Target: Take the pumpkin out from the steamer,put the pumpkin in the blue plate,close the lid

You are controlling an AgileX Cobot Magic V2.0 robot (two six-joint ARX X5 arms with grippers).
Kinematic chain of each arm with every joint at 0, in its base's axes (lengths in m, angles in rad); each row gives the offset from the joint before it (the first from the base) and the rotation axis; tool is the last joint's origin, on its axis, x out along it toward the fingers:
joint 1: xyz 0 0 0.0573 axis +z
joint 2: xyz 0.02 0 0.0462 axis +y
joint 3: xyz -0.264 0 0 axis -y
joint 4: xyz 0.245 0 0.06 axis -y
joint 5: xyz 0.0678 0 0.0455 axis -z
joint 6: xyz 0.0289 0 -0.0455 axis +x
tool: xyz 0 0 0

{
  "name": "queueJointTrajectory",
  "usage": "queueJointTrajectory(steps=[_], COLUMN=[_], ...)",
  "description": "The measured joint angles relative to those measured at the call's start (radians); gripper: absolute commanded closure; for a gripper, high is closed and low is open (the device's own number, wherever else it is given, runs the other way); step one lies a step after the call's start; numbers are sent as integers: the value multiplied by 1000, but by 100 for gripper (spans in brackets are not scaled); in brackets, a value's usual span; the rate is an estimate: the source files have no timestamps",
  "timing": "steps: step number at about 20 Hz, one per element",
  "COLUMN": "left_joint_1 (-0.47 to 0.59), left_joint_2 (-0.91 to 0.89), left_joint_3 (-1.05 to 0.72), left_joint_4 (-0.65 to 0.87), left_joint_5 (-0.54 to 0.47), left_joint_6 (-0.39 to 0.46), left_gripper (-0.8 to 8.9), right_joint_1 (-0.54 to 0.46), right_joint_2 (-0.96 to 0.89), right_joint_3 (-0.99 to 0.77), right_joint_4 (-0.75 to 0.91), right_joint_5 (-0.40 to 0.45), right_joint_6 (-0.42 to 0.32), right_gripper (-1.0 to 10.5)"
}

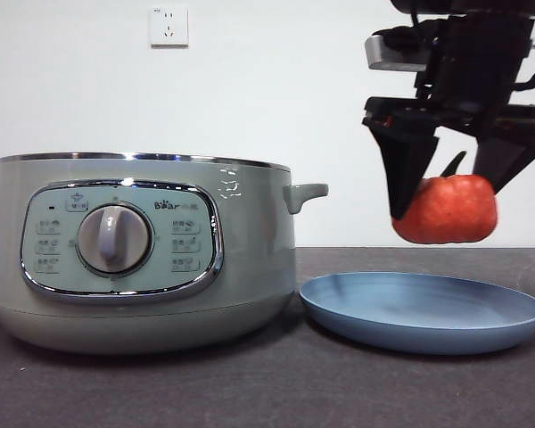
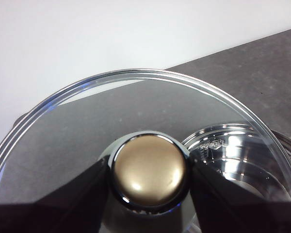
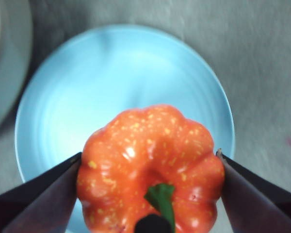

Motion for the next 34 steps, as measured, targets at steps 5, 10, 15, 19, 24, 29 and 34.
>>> queueJointTrajectory(steps=[5,10,15,19,24,29,34], left_joint_1=[0,0,0,0,0,0,-1], left_joint_2=[0,0,0,0,13,103,216], left_joint_3=[0,0,0,0,0,0,0], left_joint_4=[0,0,-1,-4,-6,-6,42], left_joint_5=[0,0,0,0,24,82,194], left_joint_6=[0,0,0,0,0,0,1], left_gripper=[822,822,822,822,822,822,822], right_joint_1=[0,-6,-7,-7,-7,-7,-7], right_joint_2=[68,166,209,210,209,116,-52], right_joint_3=[0,-1,-2,-2,-2,-2,-2], right_joint_4=[74,73,77,77,74,66,93], right_joint_5=[-98,-98,-98,-97,-97,-97,-97], right_joint_6=[-1,-1,0,8,11,11,11], right_gripper=[947,935,522,428,430,442,443])
